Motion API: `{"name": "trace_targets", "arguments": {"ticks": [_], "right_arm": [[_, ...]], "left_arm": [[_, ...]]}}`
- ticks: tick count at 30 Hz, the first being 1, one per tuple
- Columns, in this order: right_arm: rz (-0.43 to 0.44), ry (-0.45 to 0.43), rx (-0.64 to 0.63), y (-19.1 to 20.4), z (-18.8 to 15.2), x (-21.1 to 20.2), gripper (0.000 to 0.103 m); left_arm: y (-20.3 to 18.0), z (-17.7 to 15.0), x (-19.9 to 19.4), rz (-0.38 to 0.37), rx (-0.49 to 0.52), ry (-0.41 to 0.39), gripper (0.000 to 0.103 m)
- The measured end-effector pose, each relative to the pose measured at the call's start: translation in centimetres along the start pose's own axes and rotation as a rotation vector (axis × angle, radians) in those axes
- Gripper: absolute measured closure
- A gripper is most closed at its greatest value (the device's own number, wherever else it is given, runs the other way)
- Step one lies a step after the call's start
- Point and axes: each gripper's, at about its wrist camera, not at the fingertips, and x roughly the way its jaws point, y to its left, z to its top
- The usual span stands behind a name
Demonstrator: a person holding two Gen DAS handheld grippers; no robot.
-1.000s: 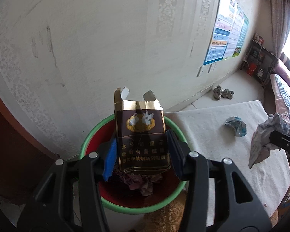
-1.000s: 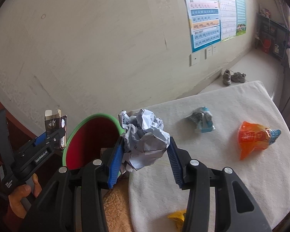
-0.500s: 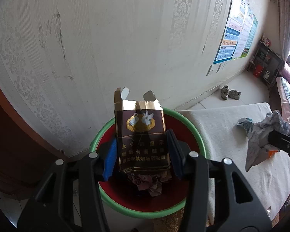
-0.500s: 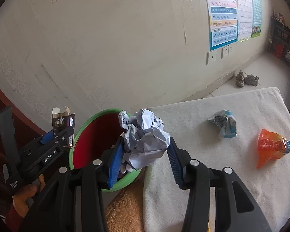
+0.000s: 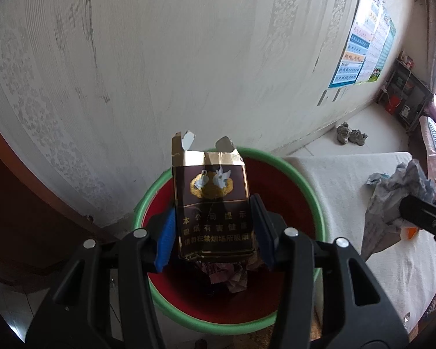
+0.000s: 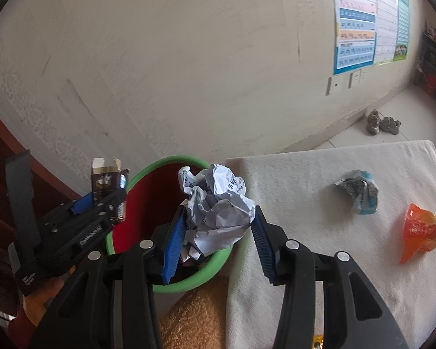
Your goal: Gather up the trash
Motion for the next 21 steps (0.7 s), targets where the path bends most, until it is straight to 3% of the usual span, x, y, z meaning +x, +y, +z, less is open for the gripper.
{"name": "trace_targets", "arguments": {"ticks": [11,21], "right_arm": [[0.053,0.07,-0.044,2.3,-0.3,3.7,0.059],[0.053,0.089,-0.085,3.8,-0.3,5.1,0.059]], "left_arm": [[1.8,-1.6,3.8,0.021,-0.023,0.101,0.057],[2.6,-2.1,5.1,0.027,-0.028,0.134,0.057]]}}
